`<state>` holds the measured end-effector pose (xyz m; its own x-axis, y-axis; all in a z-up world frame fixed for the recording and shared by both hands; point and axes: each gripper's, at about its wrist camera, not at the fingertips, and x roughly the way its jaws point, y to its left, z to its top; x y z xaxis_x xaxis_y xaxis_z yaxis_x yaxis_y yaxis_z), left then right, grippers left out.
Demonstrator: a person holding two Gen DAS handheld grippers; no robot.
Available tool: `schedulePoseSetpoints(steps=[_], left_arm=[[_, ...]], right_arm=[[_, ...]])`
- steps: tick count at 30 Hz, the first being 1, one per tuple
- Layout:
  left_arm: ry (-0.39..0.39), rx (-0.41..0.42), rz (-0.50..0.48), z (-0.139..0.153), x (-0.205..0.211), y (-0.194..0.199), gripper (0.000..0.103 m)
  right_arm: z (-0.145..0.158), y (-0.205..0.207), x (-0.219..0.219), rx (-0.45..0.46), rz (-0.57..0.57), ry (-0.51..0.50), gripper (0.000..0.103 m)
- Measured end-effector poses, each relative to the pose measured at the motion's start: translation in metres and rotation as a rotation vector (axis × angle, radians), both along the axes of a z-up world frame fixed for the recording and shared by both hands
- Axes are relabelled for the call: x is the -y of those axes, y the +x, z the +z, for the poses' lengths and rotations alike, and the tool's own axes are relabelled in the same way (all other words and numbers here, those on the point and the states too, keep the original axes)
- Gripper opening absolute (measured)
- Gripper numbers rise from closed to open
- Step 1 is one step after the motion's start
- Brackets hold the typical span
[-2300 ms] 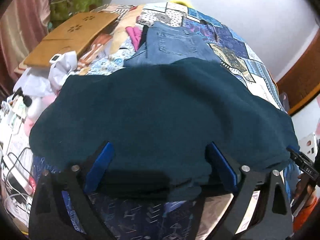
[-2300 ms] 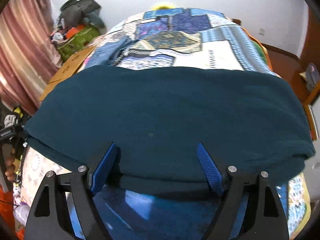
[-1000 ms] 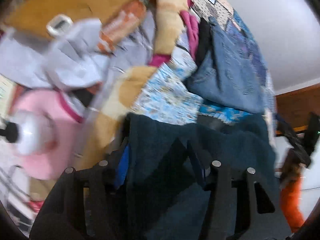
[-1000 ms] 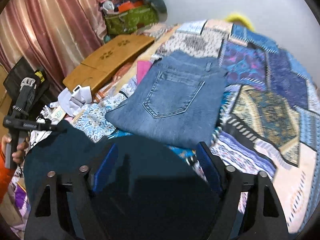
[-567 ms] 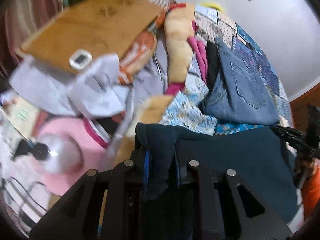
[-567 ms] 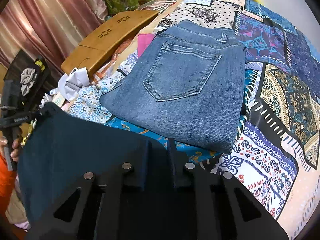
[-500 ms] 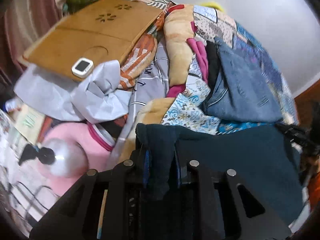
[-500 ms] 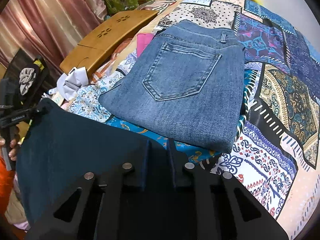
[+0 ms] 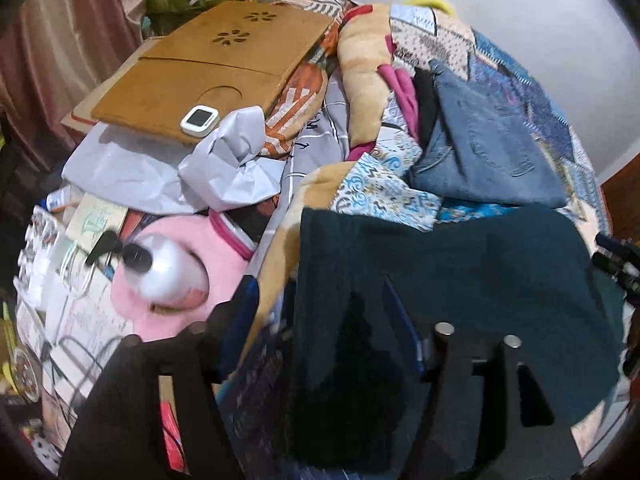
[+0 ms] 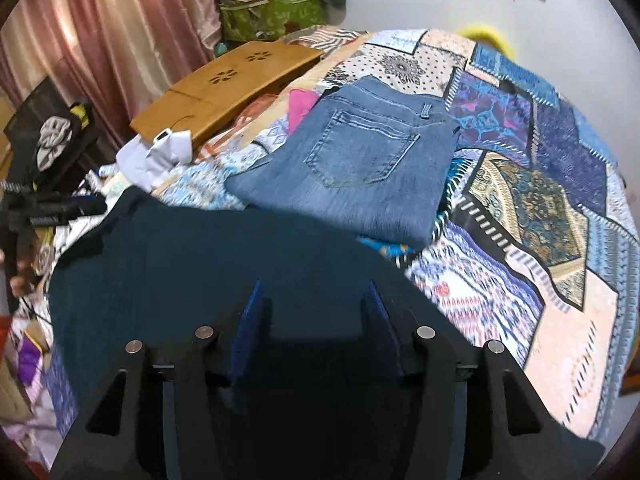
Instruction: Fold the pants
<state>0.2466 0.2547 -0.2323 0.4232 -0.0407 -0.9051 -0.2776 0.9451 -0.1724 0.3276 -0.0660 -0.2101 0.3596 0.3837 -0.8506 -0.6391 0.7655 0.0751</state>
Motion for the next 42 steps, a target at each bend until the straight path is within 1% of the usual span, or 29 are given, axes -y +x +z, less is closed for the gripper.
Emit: schedulePoseSetpoints(steps=[1, 2, 4, 6, 10, 12, 14, 15, 16, 17, 19, 21, 23, 26, 28, 30, 32, 33, 34, 36, 37, 38, 39, 40, 41, 42], left_arm=[[-0.006, 0.004, 0.009, 0.004, 0.001, -0.008, 0.069], [-0.01, 0.008, 0.014, 0.006, 0.003, -0.014, 0.07], [-0.015, 0.01, 0.027, 0.01, 0.006, -0.029, 0.075], [-0.027, 0.005, 0.036, 0.011, 0.011, -0.043, 0.079], [-0.066, -0.018, 0.082, 0.006, 0.019, -0.068, 0.08], [-0.098, -0.015, 0.103, 0.005, 0.024, -0.08, 0.081], [-0.122, -0.015, 0.114, 0.004, 0.031, -0.091, 0.082], [-0.123, -0.014, 0.114, 0.004, 0.035, -0.096, 0.083], [-0.124, -0.013, 0.113, 0.005, 0.038, -0.1, 0.084], [-0.127, -0.007, 0.108, 0.006, 0.045, -0.104, 0.085], [-0.149, -0.004, 0.091, 0.007, 0.055, -0.11, 0.09], [-0.192, -0.018, 0.089, 0.002, 0.061, -0.111, 0.092], [-0.252, -0.037, 0.094, -0.004, 0.067, -0.111, 0.092], [-0.32, -0.055, 0.117, -0.015, 0.068, -0.107, 0.092], [-0.36, -0.047, 0.14, -0.019, 0.067, -0.103, 0.094], [-0.43, -0.035, 0.152, -0.022, 0.063, -0.098, 0.097], [-0.534, -0.015, 0.165, -0.025, 0.058, -0.091, 0.099], [-0.561, -0.005, 0.162, -0.027, 0.058, -0.088, 0.1], [-0.575, 0.002, 0.158, -0.03, 0.056, -0.083, 0.1], [-0.554, 0.004, 0.179, -0.037, 0.054, -0.072, 0.1], [-0.54, 0.003, 0.191, -0.039, 0.053, -0.07, 0.095], [-0.498, 0.003, 0.214, -0.041, 0.052, -0.065, 0.09], [-0.45, 0.001, 0.222, -0.041, 0.052, -0.064, 0.07], [-0.391, 0.0, 0.224, -0.041, 0.052, -0.061, 0.054], [-0.358, 0.01, 0.222, -0.04, 0.052, -0.06, 0.048], [-0.338, 0.03, 0.231, -0.039, 0.05, -0.06, 0.039]], right_arm=[[0.0, -0.007, 0.001, 0.006, 0.007, -0.003, 0.053], [0.001, -0.016, 0.002, 0.012, 0.013, -0.005, 0.057], [0.0, -0.032, 0.006, 0.026, 0.022, -0.009, 0.062], [-0.003, -0.05, 0.008, 0.036, 0.035, -0.016, 0.062], [-0.006, -0.08, 0.016, 0.078, 0.02, -0.025, 0.062], [-0.004, -0.09, 0.023, 0.094, -0.007, 0.0, 0.062], [-0.003, -0.095, 0.029, 0.069, -0.017, 0.032, 0.062], [-0.004, -0.097, 0.034, 0.027, -0.006, 0.071, 0.063], [-0.006, -0.099, 0.036, 0.001, 0.0, 0.085, 0.063], [-0.006, -0.104, 0.036, 0.02, -0.002, 0.083, 0.066], [-0.007, -0.113, 0.036, 0.066, 0.01, 0.063, 0.071], [-0.007, -0.117, 0.037, 0.089, 0.006, 0.062, 0.071], [-0.008, -0.118, 0.039, 0.087, -0.005, 0.077, 0.071], [-0.009, -0.116, 0.043, 0.08, -0.019, 0.107, 0.072], [-0.01, -0.12, 0.045, 0.085, -0.023, 0.113, 0.072], [-0.01, -0.125, 0.045, 0.092, -0.024, 0.112, 0.072], [-0.01, -0.126, 0.046, 0.091, -0.03, 0.117, 0.072], [-0.011, -0.126, 0.046, 0.09, -0.033, 0.121, 0.072], [-0.011, -0.128, 0.047, 0.089, -0.036, 0.124, 0.072], [-0.011, -0.128, 0.049, 0.088, -0.042, 0.129, 0.072], [-0.011, -0.129, 0.049, 0.087, -0.045, 0.13, 0.072], [-0.011, -0.13, 0.049, 0.086, -0.047, 0.131, 0.072], [-0.011, -0.13, 0.05, 0.085, -0.049, 0.133, 0.072], [-0.011, -0.131, 0.05, 0.081, -0.047, 0.136, 0.074], [-0.011, -0.132, 0.051, 0.081, -0.045, 0.135, 0.074], [-0.01, -0.134, 0.053, 0.083, -0.044, 0.136, 0.074]])
